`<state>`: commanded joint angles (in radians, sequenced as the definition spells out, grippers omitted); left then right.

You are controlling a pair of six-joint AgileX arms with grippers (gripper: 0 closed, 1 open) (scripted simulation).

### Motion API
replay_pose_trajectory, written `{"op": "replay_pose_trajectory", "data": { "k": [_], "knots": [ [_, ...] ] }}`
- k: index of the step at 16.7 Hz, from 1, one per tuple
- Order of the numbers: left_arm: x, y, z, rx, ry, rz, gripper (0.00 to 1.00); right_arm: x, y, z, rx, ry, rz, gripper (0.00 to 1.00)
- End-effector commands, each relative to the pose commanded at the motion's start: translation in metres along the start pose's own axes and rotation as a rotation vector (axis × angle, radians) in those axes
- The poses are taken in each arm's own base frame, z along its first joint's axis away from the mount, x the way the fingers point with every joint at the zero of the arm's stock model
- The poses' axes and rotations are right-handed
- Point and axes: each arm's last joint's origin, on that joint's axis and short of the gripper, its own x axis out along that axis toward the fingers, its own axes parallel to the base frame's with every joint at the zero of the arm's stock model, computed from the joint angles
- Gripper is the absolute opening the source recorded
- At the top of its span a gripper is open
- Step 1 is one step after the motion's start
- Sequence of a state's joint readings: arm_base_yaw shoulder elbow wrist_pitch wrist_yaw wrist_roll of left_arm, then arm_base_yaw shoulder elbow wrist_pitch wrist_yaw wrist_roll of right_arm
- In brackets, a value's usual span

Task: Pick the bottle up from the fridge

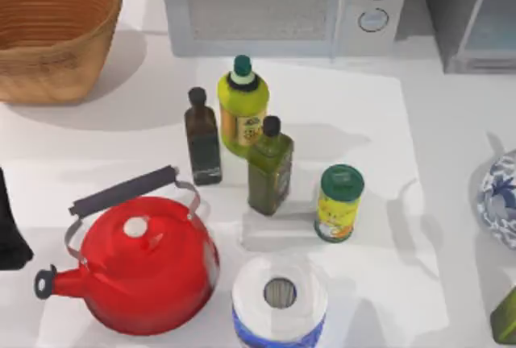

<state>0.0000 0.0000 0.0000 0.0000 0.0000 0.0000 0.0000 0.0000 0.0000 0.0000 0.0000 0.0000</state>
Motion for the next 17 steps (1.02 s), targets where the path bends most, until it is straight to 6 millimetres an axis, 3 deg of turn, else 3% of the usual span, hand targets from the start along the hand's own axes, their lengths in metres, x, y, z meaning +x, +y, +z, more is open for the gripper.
{"op": "replay_pose_trajectory", "data": {
  "k": [6,12,17],
  "knots": [
    [0.0,0.0,0.0,0.0,0.0,0.0,1.0,0.004,-0.008,0.01,-0.024,-0.03,-0.042,1.0],
    [0.0,0.0,0.0,0.0,0.0,0.0,1.0,0.027,-0.039,0.031,-0.097,-0.101,-0.151,1.0],
    [0.0,0.0,0.0,0.0,0.0,0.0,1.0,0.054,-0.075,0.016,-0.12,-0.078,-0.18,1.0]
  ]
}}
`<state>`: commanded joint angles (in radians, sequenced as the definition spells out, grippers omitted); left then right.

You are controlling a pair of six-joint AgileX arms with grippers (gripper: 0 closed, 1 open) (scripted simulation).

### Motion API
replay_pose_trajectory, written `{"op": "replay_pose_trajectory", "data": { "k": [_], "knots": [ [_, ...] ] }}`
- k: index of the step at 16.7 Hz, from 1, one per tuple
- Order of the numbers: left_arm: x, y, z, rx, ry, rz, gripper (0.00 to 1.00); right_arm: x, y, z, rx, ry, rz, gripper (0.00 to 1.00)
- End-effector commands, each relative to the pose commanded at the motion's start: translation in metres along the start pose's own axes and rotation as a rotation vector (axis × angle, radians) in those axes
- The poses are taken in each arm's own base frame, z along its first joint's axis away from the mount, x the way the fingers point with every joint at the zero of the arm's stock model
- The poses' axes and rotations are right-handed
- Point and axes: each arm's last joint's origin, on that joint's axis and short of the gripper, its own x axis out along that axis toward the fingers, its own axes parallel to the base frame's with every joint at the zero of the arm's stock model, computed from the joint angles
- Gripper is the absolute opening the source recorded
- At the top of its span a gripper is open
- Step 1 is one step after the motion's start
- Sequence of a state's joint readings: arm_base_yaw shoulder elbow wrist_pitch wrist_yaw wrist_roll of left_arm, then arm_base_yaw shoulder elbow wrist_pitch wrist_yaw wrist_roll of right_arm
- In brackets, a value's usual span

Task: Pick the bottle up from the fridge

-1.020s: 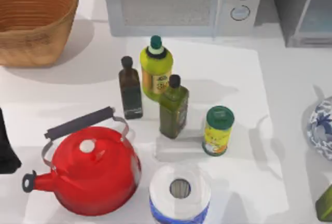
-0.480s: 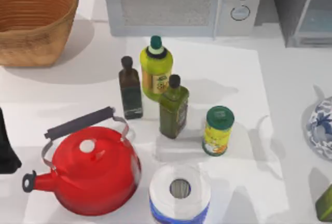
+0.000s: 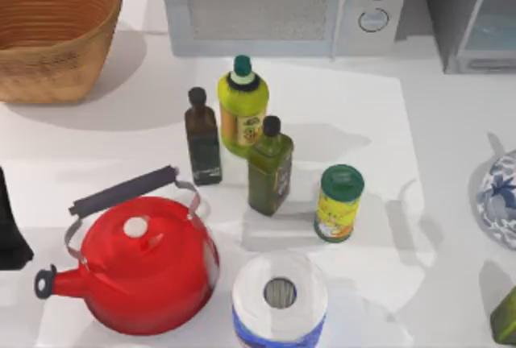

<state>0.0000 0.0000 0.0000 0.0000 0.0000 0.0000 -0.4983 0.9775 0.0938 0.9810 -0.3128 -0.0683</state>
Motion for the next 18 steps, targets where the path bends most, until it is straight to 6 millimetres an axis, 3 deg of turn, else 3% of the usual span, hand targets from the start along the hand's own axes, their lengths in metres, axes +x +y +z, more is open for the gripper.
{"op": "replay_pose_trajectory", "data": {
  "k": [4,9,18],
  "knots": [
    [0.0,0.0,0.0,0.0,0.0,0.0,1.0,0.018,-0.012,-0.032,0.04,0.059,0.047,1.0],
    [0.0,0.0,0.0,0.0,0.0,0.0,1.0,0.035,-0.012,-0.063,0.105,0.095,0.136,1.0],
    [0.0,0.0,0.0,0.0,0.0,0.0,1.0,0.042,-0.01,-0.072,0.12,0.081,0.175,1.0]
  ]
}}
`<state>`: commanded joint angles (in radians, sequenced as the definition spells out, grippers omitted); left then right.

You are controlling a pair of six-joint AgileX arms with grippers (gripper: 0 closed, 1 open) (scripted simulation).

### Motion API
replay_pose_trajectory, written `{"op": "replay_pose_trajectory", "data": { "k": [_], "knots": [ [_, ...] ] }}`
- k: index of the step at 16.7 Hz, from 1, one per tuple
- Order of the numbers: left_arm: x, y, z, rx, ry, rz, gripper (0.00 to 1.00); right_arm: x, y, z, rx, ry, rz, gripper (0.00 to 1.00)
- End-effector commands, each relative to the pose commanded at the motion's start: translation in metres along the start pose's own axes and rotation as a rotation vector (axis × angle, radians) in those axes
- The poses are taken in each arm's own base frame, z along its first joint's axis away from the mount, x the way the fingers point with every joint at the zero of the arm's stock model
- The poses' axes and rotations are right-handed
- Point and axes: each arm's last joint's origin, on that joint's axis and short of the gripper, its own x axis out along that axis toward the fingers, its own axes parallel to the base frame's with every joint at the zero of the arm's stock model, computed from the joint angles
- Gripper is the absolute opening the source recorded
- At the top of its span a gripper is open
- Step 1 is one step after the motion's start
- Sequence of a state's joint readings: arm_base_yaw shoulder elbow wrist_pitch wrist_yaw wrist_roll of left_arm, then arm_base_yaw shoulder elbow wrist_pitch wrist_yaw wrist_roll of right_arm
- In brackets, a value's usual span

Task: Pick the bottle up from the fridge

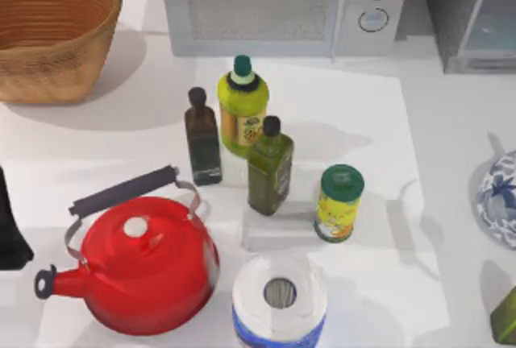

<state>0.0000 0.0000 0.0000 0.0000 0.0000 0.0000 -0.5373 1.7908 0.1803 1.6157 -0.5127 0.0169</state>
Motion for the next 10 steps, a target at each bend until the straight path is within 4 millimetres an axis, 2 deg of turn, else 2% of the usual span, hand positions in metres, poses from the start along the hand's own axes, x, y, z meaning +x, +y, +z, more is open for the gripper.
{"op": "replay_pose_trajectory", "data": {
  "k": [3,5,10],
  "knots": [
    [0.0,0.0,0.0,0.0,0.0,0.0,1.0,0.009,-0.004,0.0,-0.001,-0.001,-0.013,1.0],
    [0.0,0.0,0.0,0.0,0.0,0.0,1.0,0.029,-0.009,-0.001,-0.004,-0.005,-0.025,1.0],
    [0.0,0.0,0.0,0.0,0.0,0.0,1.0,0.116,-0.006,-0.002,-0.01,-0.02,-0.009,1.0]
  ]
}}
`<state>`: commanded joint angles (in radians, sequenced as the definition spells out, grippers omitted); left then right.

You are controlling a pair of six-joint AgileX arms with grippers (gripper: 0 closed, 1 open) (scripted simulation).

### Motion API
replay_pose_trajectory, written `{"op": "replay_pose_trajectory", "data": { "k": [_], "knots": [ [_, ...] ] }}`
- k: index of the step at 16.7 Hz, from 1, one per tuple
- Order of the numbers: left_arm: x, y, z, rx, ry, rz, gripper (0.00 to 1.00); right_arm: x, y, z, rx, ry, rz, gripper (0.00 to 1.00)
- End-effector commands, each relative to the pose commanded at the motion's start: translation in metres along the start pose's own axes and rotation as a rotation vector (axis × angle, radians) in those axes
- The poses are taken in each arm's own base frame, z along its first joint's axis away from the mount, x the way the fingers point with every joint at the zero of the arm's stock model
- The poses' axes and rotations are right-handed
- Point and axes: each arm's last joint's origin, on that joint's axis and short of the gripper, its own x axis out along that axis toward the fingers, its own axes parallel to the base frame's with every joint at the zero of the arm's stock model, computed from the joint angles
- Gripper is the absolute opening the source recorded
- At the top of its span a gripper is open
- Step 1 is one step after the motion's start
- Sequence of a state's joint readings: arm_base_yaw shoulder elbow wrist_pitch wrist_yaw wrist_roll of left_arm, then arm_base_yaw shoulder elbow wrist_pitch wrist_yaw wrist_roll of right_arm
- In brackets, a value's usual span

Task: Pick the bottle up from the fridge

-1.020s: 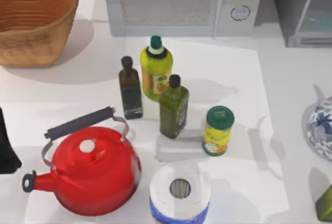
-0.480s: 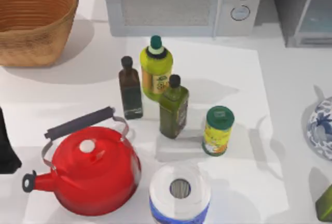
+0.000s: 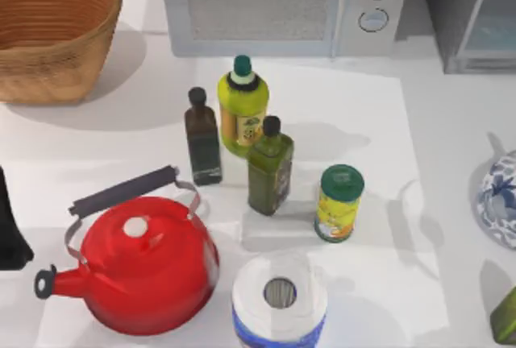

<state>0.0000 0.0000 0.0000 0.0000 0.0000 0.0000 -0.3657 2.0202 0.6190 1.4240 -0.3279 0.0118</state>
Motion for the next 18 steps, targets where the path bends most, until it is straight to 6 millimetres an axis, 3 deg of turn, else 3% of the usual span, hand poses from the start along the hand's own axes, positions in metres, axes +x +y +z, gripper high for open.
{"op": "replay_pose_trajectory", "data": {
  "k": [3,5,13,18],
  "knots": [
    [0.0,0.0,0.0,0.0,0.0,0.0,1.0,0.047,0.013,-0.002,0.003,0.0,0.006,1.0],
    [0.0,0.0,0.0,0.0,0.0,0.0,1.0,0.064,0.022,-0.004,0.007,0.01,0.006,1.0],
    [0.0,0.0,0.0,0.0,0.0,0.0,1.0,0.073,0.024,-0.005,0.009,0.017,0.004,1.0],
    [0.0,0.0,0.0,0.0,0.0,0.0,1.0,0.114,0.024,-0.005,0.008,0.008,0.005,1.0]
  ]
}}
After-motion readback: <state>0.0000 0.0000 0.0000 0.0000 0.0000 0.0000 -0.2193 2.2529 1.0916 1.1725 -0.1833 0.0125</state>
